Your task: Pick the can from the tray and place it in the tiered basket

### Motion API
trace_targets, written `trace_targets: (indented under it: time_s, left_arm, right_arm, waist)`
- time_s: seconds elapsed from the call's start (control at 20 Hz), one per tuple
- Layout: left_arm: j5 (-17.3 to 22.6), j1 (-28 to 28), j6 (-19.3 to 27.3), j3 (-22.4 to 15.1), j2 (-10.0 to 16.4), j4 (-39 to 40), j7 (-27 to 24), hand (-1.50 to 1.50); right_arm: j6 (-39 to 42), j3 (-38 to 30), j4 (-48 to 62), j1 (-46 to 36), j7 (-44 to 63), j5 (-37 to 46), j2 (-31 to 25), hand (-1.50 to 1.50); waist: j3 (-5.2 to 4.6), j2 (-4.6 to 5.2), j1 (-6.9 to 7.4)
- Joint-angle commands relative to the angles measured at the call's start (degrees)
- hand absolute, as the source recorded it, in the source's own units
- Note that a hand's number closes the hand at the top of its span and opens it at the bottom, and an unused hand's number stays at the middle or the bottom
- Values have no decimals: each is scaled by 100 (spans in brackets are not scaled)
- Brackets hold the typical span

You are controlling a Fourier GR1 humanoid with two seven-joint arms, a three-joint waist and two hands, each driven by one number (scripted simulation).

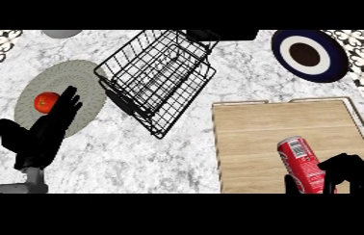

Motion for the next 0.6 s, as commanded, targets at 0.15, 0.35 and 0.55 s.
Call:
trace_targets:
  time_s: [0.15, 0.35, 0.55]
  left_arm:
    - [-83, -225, 4, -19, -126, 77, 24, 0]
    - [-147, -216, -13, -156, -160, -122, 219, 0]
    - [-271, -115, 24, -138, -257, -99, 12, 0]
  right_arm:
    - [313, 1721, -895, -675, 1132, 982, 507, 150]
    - [1313, 2532, -732, -2074, 2552, 1405, 515, 150]
    - [1544, 2683, 110, -3664, 3577, 941, 518, 150]
  waist:
    - [-4, 33, 109]
    - [-10, 33, 184]
    - [-4, 40, 215]
